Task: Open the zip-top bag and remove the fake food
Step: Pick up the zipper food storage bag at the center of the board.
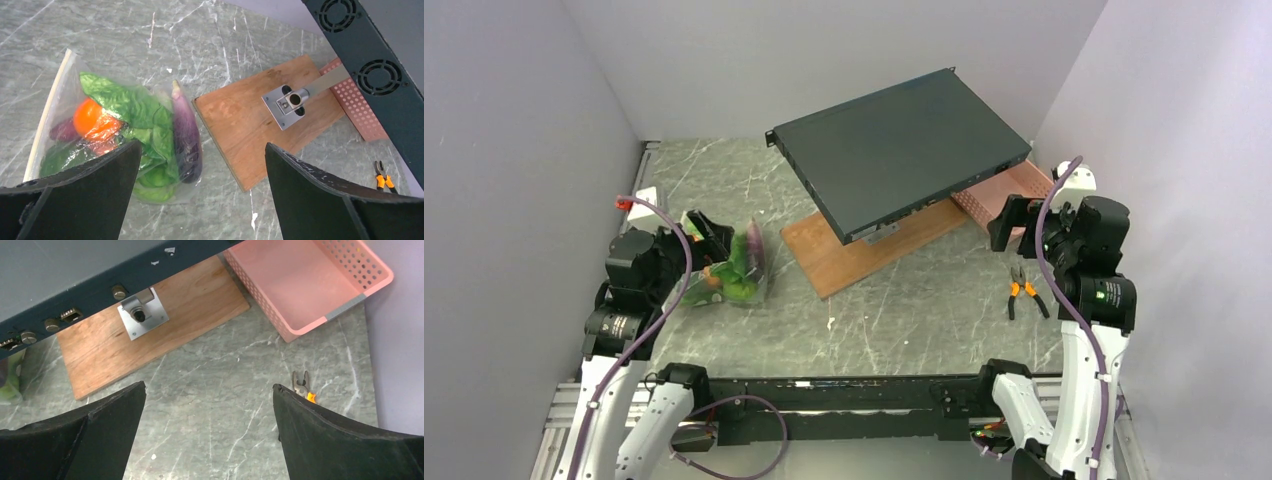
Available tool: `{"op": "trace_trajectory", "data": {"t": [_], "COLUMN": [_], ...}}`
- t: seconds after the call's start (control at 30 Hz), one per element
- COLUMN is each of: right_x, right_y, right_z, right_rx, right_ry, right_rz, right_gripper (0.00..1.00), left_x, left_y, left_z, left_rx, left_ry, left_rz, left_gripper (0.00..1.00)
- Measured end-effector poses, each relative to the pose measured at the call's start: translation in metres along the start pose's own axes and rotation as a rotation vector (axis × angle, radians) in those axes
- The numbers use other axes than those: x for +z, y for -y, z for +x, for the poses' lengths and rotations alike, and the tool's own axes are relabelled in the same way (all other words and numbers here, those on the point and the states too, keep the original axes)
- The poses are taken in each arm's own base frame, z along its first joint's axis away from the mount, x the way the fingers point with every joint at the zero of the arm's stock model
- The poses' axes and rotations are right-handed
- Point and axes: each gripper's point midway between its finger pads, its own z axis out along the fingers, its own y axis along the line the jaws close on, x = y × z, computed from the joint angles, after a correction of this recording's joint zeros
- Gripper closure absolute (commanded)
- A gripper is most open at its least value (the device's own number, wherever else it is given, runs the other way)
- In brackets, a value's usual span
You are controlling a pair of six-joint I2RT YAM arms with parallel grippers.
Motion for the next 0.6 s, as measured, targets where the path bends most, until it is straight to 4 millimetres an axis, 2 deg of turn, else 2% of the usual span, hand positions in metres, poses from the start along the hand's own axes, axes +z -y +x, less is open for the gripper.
{"op": "trace_trajectory", "data": {"t": [0.13,0.23,0.37,0.47,0.6], "right_x": [0.004,0.006,0.003,-0.006,-0.014], "right_y": [-0.004,-0.012,-0.039,-0.064,-0.080], "right_z": [0.006,0.012,0.031,0.051,0.059], "right_rx": [0.002,-0.041,-0.183,-0.295,-0.371], "right_ry": [-0.018,-0.027,-0.029,-0.015,0.015], "right_rz": [-0.029,-0.094,-0.298,-0.485,-0.609], "right_gripper": [0.00,0.00,0.00,0.00,0.00], "left_x": [0.000,0.001,0.005,0.009,0.014], "left_y": [-0.002,-0.009,-0.018,-0.025,-0.033], "left_z": [0.005,0.017,0.032,0.041,0.041], "left_rx": [-0.009,-0.004,0.023,0.062,0.126], "left_ry": [-0.013,-0.030,-0.089,-0.177,-0.243], "left_rz": [-0.009,-0.020,-0.050,-0.088,-0.140], "left_gripper": [0.01,0.01,0.01,0.01,0.01]}}
